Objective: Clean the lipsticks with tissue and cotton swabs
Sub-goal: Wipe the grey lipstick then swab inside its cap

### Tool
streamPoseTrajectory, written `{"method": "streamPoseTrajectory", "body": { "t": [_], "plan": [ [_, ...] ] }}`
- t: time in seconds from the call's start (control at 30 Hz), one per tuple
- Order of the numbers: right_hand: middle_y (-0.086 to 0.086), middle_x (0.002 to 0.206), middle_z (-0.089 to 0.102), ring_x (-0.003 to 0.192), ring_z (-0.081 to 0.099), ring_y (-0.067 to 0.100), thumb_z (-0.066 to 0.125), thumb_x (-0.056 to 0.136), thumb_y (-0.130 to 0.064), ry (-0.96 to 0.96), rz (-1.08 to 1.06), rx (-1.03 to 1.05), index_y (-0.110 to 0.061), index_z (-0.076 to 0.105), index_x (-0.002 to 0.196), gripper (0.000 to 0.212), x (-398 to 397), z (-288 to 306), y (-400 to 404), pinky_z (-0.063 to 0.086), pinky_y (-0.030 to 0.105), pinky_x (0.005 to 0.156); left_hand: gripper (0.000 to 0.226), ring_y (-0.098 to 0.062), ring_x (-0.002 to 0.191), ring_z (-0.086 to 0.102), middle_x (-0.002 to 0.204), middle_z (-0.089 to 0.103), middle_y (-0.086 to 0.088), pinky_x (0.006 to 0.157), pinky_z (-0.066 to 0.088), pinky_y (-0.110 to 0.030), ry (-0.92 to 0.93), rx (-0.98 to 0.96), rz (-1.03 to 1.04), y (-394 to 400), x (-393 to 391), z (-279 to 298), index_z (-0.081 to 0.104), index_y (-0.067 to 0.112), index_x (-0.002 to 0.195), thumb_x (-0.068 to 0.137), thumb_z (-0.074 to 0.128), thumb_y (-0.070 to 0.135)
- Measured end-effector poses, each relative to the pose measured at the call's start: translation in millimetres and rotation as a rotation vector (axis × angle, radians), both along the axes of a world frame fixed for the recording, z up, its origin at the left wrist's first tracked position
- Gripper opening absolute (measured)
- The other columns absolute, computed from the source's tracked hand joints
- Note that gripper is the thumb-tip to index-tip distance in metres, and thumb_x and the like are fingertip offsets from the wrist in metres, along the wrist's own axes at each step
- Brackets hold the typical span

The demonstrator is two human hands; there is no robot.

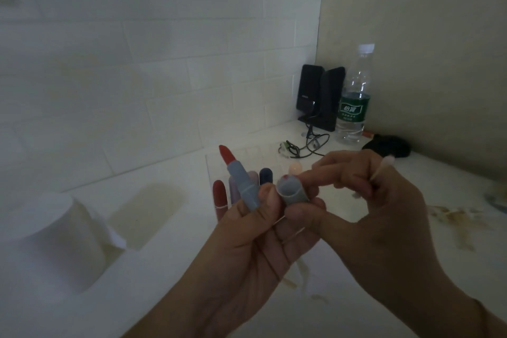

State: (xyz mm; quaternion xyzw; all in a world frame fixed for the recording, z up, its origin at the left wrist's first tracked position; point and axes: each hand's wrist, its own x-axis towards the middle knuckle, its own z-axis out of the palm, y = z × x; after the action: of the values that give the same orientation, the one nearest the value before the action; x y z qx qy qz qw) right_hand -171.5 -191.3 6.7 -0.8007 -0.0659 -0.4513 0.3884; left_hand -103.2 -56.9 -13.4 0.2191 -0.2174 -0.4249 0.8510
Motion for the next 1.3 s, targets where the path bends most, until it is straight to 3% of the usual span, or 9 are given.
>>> {"method": "streamPoseTrajectory", "body": {
  "t": [0.17, 0.27, 0.33, 0.47, 0.57, 0.7, 0.9, 1.07, 1.3],
  "plan": [
    [-0.011, 0.089, 0.066, 0.084, 0.059, 0.006, 0.062, 0.074, -0.049, 0.092, -0.015, -0.093, -0.037, 0.042, 0.077, 0.024, -2, 4, -3, 0.043, 0.013, 0.07, 0.055, -0.018, 0.063, 0.059, 0.091, 0.062, -0.015, 0.058, 0.055, -0.026, 0.09, 0.023, 0.175, -3, 7, 2, 0.047, 0.011, 0.111, 0.068, 0.082, 0.009],
    [-0.006, 0.052, 0.048, 0.047, 0.04, 0.011, 0.041, 0.085, -0.04, 0.301, 0.135, 0.252, -0.025, 0.045, 0.058, 0.031, 4, 7, -22, 0.037, 0.016, 0.045, 0.067, -0.012, 0.05, 0.052, 0.078, 0.062, -0.01, 0.047, 0.048, -0.018, 0.041, 0.078, 0.224, 1, 14, 3, 0.038, 0.015, 0.115, 0.067, 0.084, 0.016],
    [-0.006, 0.042, 0.035, 0.039, 0.028, 0.01, 0.035, 0.09, -0.035, 0.45, 0.178, 0.338, -0.023, 0.045, 0.049, 0.044, 7, 6, -32, 0.028, 0.016, 0.037, 0.058, -0.008, 0.041, 0.049, 0.066, 0.061, -0.007, 0.038, 0.044, -0.016, 0.039, 0.107, 0.223, 2, 16, 4, 0.04, 0.013, 0.111, 0.07, 0.081, 0.02],
    [-0.002, 0.062, 0.055, 0.051, 0.048, 0.012, 0.034, 0.084, -0.051, 0.361, 0.063, -0.102, -0.03, 0.056, 0.078, 0.031, -1, 5, -32, 0.037, 0.018, 0.045, 0.032, -0.004, 0.031, 0.04, 0.059, 0.06, -0.002, 0.028, 0.034, -0.013, 0.049, 0.187, 0.268, 4, 18, 2, 0.047, 0.012, 0.104, 0.081, 0.067, 0.017],
    [-0.007, 0.061, 0.061, 0.051, 0.053, 0.009, 0.052, 0.086, -0.042, 0.227, 0.033, -0.308, -0.04, 0.063, 0.084, 0.012, -4, 8, -23, 0.042, 0.017, 0.047, 0.018, -0.004, 0.033, 0.038, 0.068, 0.059, -0.005, 0.03, 0.033, -0.013, 0.04, 0.237, 0.314, 4, 21, 3, 0.056, 0.003, 0.089, 0.082, 0.068, 0.015],
    [-0.024, 0.058, 0.044, 0.053, 0.043, -0.001, 0.057, 0.084, -0.035, 0.104, -0.007, -0.333, -0.031, 0.071, 0.09, 0.016, -6, 7, -16, 0.034, 0.006, 0.051, 0.024, -0.003, 0.029, 0.034, 0.06, 0.054, -0.005, 0.029, 0.03, -0.012, -0.001, 0.285, 0.34, 4, 20, 8, 0.063, 0.007, 0.062, 0.078, 0.063, 0.026],
    [-0.02, 0.057, 0.055, 0.044, 0.046, -0.003, 0.055, 0.086, -0.037, 0.181, -0.006, -0.476, -0.031, 0.074, 0.087, 0.02, -10, 4, -5, 0.044, 0.015, 0.044, 0.026, -0.003, 0.03, 0.034, 0.055, 0.056, -0.005, 0.03, 0.029, -0.013, -0.041, 0.279, 0.357, 4, 17, 8, 0.063, 0.006, 0.06, 0.081, 0.06, 0.022],
    [-0.024, 0.055, 0.038, 0.042, 0.031, -0.008, 0.056, 0.085, -0.032, 0.146, -0.028, -0.563, -0.025, 0.075, 0.084, 0.02, -9, 2, -2, 0.037, 0.009, 0.048, 0.022, -0.004, 0.03, 0.034, 0.052, 0.055, -0.005, 0.029, 0.027, -0.013, -0.088, 0.287, 0.388, 4, 18, 9, 0.06, 0.004, 0.063, 0.078, 0.062, 0.021],
    [-0.009, 0.047, 0.057, 0.032, 0.043, 0.006, 0.05, 0.085, -0.031, 0.21, -0.141, -0.733, -0.02, 0.074, 0.074, 0.028, -10, -1, 1, 0.043, 0.017, 0.039, 0.02, -0.006, 0.029, 0.039, 0.056, 0.053, -0.012, 0.029, 0.034, -0.013, -0.141, 0.291, 0.468, 1, 14, 12, 0.053, -0.001, 0.071, 0.073, 0.062, 0.017]
  ]
}}
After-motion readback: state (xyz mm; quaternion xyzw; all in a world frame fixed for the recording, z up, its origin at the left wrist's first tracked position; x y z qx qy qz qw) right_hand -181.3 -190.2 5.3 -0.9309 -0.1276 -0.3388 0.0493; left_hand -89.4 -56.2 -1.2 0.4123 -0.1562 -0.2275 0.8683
